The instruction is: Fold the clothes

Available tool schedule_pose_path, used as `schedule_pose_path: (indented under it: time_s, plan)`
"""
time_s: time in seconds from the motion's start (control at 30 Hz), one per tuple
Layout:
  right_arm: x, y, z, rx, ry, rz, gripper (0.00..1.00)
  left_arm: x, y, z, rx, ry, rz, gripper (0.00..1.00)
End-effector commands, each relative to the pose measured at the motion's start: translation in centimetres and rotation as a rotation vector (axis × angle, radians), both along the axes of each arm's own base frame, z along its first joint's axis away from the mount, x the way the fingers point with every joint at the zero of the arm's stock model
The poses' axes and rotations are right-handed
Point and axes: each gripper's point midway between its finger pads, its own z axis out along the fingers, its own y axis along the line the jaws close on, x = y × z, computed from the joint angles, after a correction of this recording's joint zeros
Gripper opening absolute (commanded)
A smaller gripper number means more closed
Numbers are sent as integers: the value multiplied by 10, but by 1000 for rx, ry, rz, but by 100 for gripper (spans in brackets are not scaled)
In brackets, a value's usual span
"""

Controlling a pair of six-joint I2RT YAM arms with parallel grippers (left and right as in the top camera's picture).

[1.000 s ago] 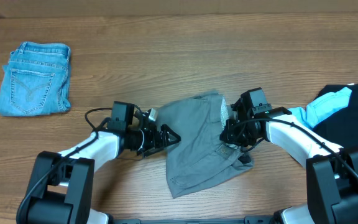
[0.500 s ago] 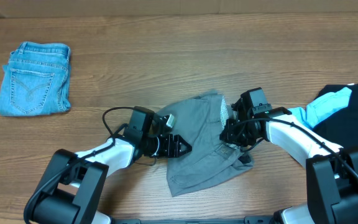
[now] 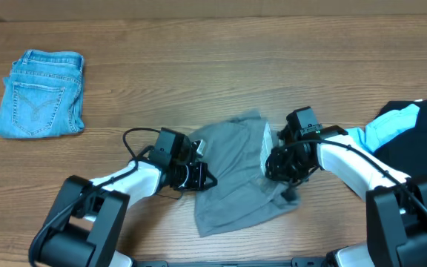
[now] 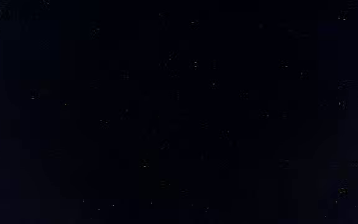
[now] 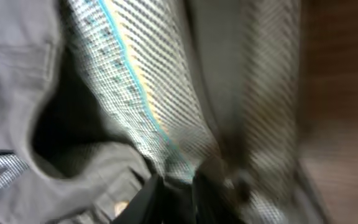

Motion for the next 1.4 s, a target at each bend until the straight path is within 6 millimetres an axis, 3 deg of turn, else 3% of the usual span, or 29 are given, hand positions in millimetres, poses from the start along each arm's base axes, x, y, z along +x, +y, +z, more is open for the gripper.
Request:
schedule_pose_path:
  time_s: [0.0,0.17,0.33,0.4,0.47,0.63,0.8,1.17,1.37]
  plan:
    - [14,-2,42,-14,-86,-5,21,34,5,45,-3,-147,26,4]
    - [25,1,97,19,-206,-7,25,79,13,129,-54,-315,96,4]
    - [31,3,134,48,-306,-9,27,126,44,209,-66,-434,212,4]
    - [30,3,141,55,-331,-10,27,163,81,268,-60,-559,343,4]
    - [29,2,141,52,-322,-10,27,180,106,299,-49,-636,407,4]
    - [27,2,140,50,-313,-10,27,210,171,350,8,-802,519,4]
    - [27,2,140,52,-303,-34,27,241,237,369,94,-881,613,4]
    - [21,0,138,47,-264,-61,27,313,349,344,106,-889,703,4]
    - [11,-3,135,34,-219,-68,27,339,405,348,89,-936,765,4]
